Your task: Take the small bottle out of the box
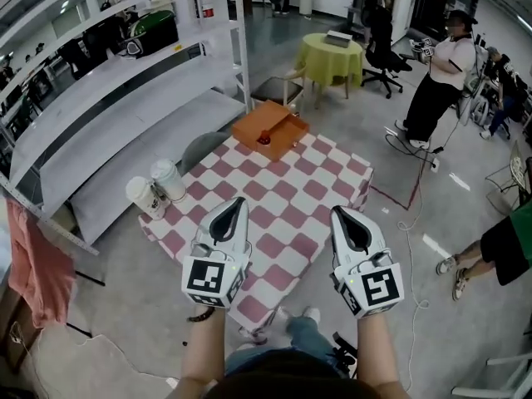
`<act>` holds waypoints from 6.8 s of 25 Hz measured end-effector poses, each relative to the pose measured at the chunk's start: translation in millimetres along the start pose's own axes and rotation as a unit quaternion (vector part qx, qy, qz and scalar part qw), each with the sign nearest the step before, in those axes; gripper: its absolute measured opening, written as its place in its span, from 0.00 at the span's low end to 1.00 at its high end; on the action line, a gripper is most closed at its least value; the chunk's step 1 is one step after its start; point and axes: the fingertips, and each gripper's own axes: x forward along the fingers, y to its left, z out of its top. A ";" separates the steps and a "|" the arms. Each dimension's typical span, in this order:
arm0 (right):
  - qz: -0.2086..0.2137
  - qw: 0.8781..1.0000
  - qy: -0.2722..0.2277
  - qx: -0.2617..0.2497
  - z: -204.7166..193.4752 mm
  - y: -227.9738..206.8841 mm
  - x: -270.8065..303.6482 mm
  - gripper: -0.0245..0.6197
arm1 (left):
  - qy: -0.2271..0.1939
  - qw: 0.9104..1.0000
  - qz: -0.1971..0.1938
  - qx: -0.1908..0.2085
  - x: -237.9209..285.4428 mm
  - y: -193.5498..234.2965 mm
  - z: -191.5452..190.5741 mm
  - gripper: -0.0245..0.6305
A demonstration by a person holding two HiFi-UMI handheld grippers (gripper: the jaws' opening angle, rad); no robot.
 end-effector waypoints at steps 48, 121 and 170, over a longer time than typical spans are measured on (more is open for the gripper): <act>0.216 0.962 0.156 0.056 -218.3 -64.7 377.0 0.31 | 0.100 0.966 0.237 -0.037 143.9 171.5 -115.1 0.04; 0.259 0.957 0.122 0.035 -141.1 -94.6 378.5 0.25 | 0.067 0.957 0.280 0.016 139.9 121.4 -44.1 0.04; 0.150 0.988 -0.025 0.015 17.2 -150.6 156.8 0.25 | -0.017 0.969 0.236 0.067 89.4 41.6 64.5 0.04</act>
